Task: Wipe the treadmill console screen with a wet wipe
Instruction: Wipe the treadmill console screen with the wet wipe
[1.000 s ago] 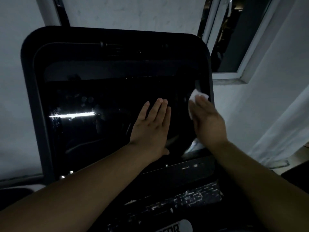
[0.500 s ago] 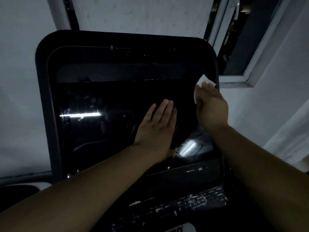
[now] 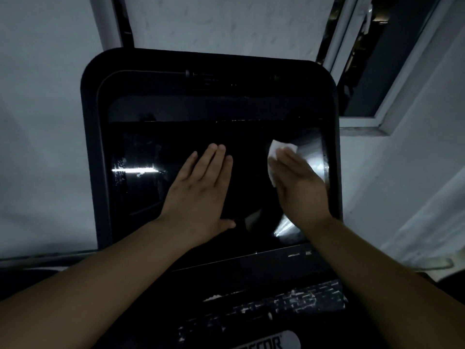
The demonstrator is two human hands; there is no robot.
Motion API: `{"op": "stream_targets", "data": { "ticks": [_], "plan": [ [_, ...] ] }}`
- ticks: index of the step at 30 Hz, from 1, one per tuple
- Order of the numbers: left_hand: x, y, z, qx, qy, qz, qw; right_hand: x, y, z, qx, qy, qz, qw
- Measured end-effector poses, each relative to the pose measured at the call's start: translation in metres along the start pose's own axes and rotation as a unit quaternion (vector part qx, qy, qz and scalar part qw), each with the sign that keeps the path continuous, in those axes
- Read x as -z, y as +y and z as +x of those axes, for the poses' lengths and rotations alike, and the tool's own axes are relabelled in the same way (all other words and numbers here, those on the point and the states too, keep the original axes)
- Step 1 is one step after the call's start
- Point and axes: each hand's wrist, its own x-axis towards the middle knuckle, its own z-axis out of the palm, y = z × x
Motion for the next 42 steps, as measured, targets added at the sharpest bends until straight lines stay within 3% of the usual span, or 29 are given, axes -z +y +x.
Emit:
{"op": "stream_targets", "data": {
  "ticks": [4, 9, 11, 12, 13, 14, 16, 17, 19, 23, 25, 28, 30, 34, 36, 39, 40, 42],
  "plan": [
    [0.003, -0.003, -0.008, 0.001, -0.004, -0.008, 1.0, 0.007, 0.002, -0.008, -0.114, 0.022, 0.014, 0.993],
    [0.004, -0.004, -0.01, -0.016, 0.005, -0.061, 0.998, 0.006, -0.027, -0.02, -0.048, -0.016, 0.031, 0.998],
    [0.007, -0.006, -0.012, -0.028, 0.009, -0.123, 0.992, 0.024, -0.033, -0.01, -0.155, -0.016, 0.141, 0.978],
    [0.012, -0.006, -0.013, -0.026, 0.009, -0.174, 0.984, 0.036, -0.037, -0.003, -0.245, -0.005, 0.245, 0.938],
    [0.016, -0.008, -0.014, -0.017, 0.007, -0.235, 0.972, 0.048, -0.041, 0.004, -0.337, 0.011, 0.376, 0.863],
    [0.022, -0.01, -0.014, -0.002, 0.006, -0.301, 0.953, 0.058, -0.046, 0.01, -0.416, 0.019, 0.502, 0.758],
    [0.032, -0.012, -0.014, 0.04, 0.001, -0.459, 0.887, 0.074, -0.053, 0.015, -0.491, -0.002, 0.687, 0.536],
    [0.037, -0.011, -0.014, 0.061, -0.002, -0.54, 0.839, 0.079, -0.056, 0.015, -0.499, -0.02, 0.731, 0.464],
    [0.046, -0.008, -0.014, 0.107, -0.02, -0.657, 0.746, 0.088, -0.067, 0.014, -0.498, -0.049, 0.776, 0.385],
    [0.055, -0.003, -0.008, 0.178, -0.074, -0.748, 0.635, 0.09, -0.081, 0.008, -0.5, -0.062, 0.801, 0.324],
    [0.057, 0.0, -0.006, 0.187, -0.103, -0.761, 0.612, 0.088, -0.084, 0.006, -0.506, -0.073, 0.798, 0.321],
    [0.053, 0.005, -0.005, 0.195, -0.118, -0.749, 0.622, 0.082, -0.088, 0.003, -0.498, -0.085, 0.797, 0.33],
    [0.05, 0.006, -0.004, 0.211, -0.12, -0.753, 0.612, 0.08, -0.09, 0.002, -0.496, -0.088, 0.796, 0.336],
    [0.049, -0.001, -0.003, 0.238, -0.1, -0.766, 0.589, 0.083, -0.091, 0.006, -0.505, -0.094, 0.768, 0.383],
    [0.052, -0.007, -0.002, 0.227, -0.091, -0.754, 0.609, 0.088, -0.089, 0.012, -0.493, -0.115, 0.737, 0.447],
    [0.055, -0.011, -0.002, 0.194, -0.077, -0.734, 0.646, 0.084, -0.091, 0.019, -0.448, -0.165, 0.65, 0.591],
    [0.055, -0.012, -0.003, 0.181, -0.061, -0.727, 0.66, 0.08, -0.092, 0.019, -0.444, -0.166, 0.626, 0.619],
    [0.051, -0.014, -0.006, 0.124, 0.008, -0.665, 0.736, 0.074, -0.095, 0.021, -0.456, -0.155, 0.612, 0.628]
  ]
}}
